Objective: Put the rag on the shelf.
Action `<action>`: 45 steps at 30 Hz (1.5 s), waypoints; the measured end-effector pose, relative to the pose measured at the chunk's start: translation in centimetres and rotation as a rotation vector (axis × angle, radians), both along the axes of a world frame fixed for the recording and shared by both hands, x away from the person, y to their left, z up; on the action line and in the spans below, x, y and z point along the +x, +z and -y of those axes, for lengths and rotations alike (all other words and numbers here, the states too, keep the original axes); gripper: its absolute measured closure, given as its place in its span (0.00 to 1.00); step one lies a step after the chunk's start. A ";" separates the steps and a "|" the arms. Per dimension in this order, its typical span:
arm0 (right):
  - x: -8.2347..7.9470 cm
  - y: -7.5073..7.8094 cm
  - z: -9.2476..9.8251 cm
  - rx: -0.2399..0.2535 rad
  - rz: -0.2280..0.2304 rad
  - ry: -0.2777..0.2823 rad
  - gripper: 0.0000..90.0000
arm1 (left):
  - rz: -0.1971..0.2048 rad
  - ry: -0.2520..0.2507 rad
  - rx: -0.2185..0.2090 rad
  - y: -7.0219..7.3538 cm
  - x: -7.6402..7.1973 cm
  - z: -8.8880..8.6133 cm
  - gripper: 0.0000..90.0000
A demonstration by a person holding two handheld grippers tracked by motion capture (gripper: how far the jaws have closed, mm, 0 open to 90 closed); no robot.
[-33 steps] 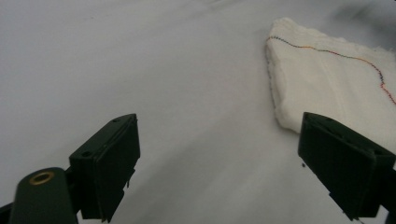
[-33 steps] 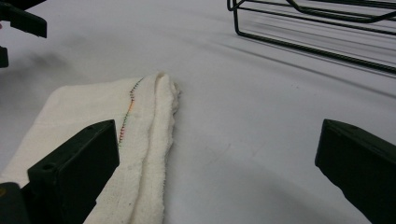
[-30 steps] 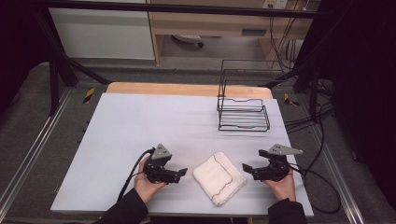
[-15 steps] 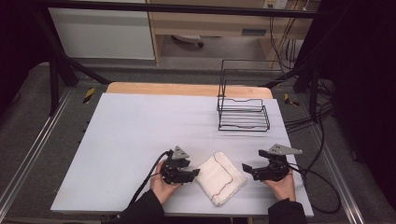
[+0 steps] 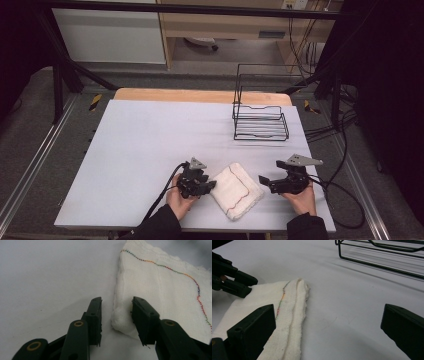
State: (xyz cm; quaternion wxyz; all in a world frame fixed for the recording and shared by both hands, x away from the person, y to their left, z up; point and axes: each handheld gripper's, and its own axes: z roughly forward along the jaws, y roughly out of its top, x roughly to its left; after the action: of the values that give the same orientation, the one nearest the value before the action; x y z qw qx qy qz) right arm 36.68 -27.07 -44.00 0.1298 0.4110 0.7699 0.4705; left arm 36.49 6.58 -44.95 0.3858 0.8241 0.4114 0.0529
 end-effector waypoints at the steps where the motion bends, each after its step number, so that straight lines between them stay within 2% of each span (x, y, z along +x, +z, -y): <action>1: 0.0 0.0 0.0 0.000 -0.002 0.000 0.00 | 0.000 0.001 0.003 0.0 0.0 0.1 0.68; 2: 0.0 0.0 -0.1 -0.001 -0.002 -0.001 0.00 | -0.003 -0.002 0.000 0.0 -0.1 0.1 0.73; 3: 0.0 0.0 -0.1 -0.001 -0.002 -0.001 0.00 | -0.015 -0.010 -0.012 0.0 -0.1 0.2 0.73; 4: 0.0 0.0 -0.1 -0.002 0.000 0.001 0.00 | -0.026 -0.009 -0.021 0.0 -0.2 0.2 0.81; 6: 0.0 0.0 -0.1 -0.001 -0.001 0.002 0.00 | -0.021 -0.006 -0.011 0.0 -0.3 0.4 0.82; 9: 0.0 0.0 -0.1 -0.002 -0.004 0.003 0.00 | -0.035 0.003 -0.012 0.1 -0.3 0.5 0.85; 14: 0.0 0.0 -0.1 -0.003 -0.004 0.002 0.00 | -0.009 0.000 0.005 0.3 -0.6 0.7 0.91; 20: 0.0 0.0 -0.2 -0.002 -0.005 0.006 0.00 | -0.001 -0.013 -0.004 0.4 -0.4 0.4 0.92; 24: 0.0 0.0 -0.3 0.003 -0.002 0.007 0.01 | 0.016 -0.008 -0.008 1.2 0.1 -0.1 0.93; 28: 0.0 0.1 -0.6 0.007 -0.001 0.009 0.01 | 0.024 -0.014 0.031 1.8 1.3 -0.4 0.93; 33: 0.1 0.1 -0.9 0.007 -0.005 0.006 0.01 | 0.017 -0.005 0.065 1.4 3.3 -0.6 0.93; 36: 0.1 0.1 -1.1 0.008 -0.006 0.000 0.01 | 0.029 -0.015 0.064 1.2 4.3 -0.8 0.92; 38: 0.1 0.1 -1.3 0.011 -0.015 -0.007 0.01 | 0.021 -0.006 0.058 0.9 4.8 -0.8 0.92; 39: 0.2 0.1 -1.4 0.009 -0.017 -0.008 0.01 | 0.013 0.000 0.048 0.9 4.8 -0.8 0.91; 45: 0.5 0.1 -2.0 0.000 -0.013 -0.015 0.03 | 0.051 0.017 0.041 0.9 4.1 -1.1 0.86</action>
State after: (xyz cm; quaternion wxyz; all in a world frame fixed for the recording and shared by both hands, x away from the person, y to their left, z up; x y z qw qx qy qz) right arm 37.15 -25.12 -43.91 0.1283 0.4197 0.7678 0.4668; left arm 40.56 7.66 -44.05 0.3787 0.8267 0.4074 0.0853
